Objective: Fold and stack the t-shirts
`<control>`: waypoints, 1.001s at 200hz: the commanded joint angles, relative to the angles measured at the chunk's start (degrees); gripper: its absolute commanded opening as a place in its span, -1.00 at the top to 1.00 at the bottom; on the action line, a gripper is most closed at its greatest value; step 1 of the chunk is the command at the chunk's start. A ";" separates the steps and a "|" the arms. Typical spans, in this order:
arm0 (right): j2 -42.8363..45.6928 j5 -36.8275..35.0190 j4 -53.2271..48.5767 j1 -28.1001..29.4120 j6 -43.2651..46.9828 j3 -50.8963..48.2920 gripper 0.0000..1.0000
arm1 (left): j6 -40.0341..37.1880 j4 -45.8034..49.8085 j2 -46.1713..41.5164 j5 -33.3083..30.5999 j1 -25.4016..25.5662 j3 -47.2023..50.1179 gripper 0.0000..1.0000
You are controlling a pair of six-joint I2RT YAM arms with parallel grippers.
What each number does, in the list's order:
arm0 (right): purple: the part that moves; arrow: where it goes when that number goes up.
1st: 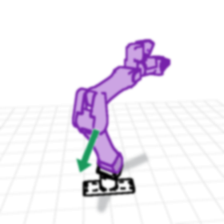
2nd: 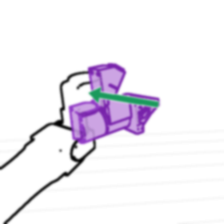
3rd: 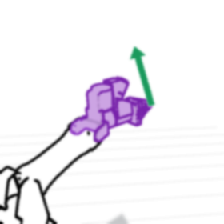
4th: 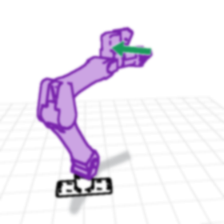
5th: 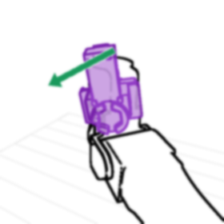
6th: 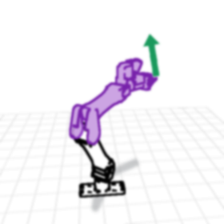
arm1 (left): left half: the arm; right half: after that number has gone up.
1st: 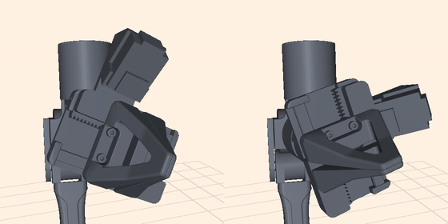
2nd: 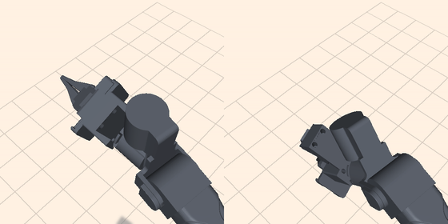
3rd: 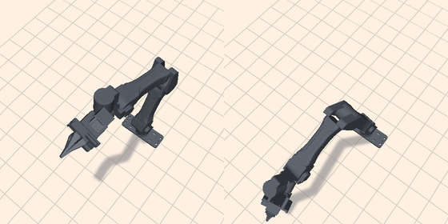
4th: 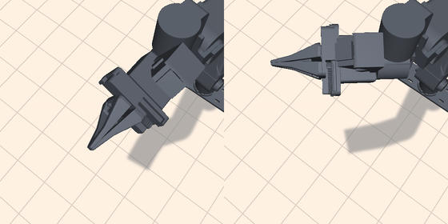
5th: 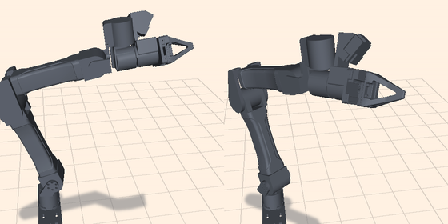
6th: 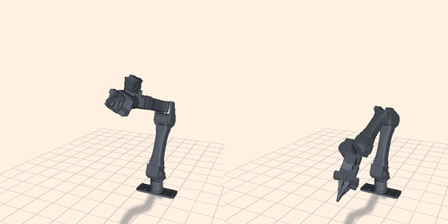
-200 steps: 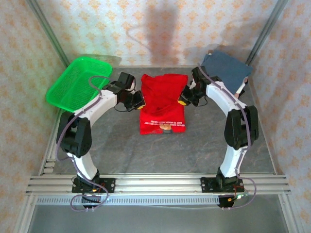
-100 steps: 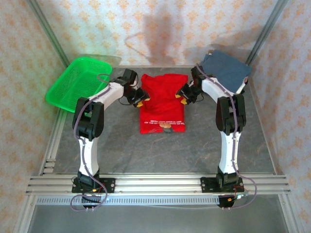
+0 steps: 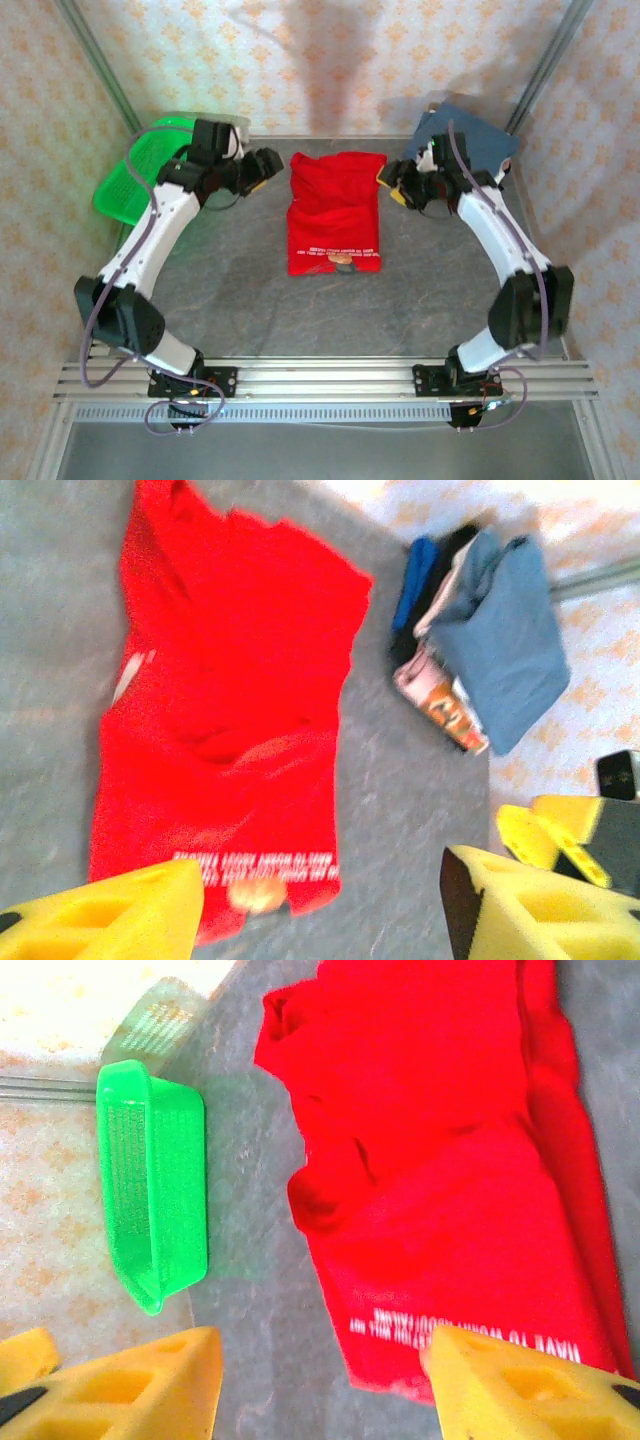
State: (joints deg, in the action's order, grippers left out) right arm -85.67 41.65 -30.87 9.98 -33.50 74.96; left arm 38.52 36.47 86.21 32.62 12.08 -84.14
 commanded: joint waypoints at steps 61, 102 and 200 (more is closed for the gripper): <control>15.26 4.02 16.57 1.92 -8.96 -35.26 -0.29 | 5.29 -10.97 -7.43 4.98 6.62 35.46 -0.22; 11.27 5.47 26.80 4.40 -13.83 -41.85 -0.20 | 11.41 -19.98 -5.32 5.97 7.79 40.77 -0.19; -0.02 4.02 37.03 5.75 -17.34 -41.38 -0.09 | 17.11 -30.00 5.39 5.18 7.77 39.83 -0.12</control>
State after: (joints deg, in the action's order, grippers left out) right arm -84.09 46.48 2.26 15.35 -49.87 32.36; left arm 54.87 8.12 89.69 37.60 19.68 -43.22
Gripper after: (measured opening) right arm 0.547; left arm 0.564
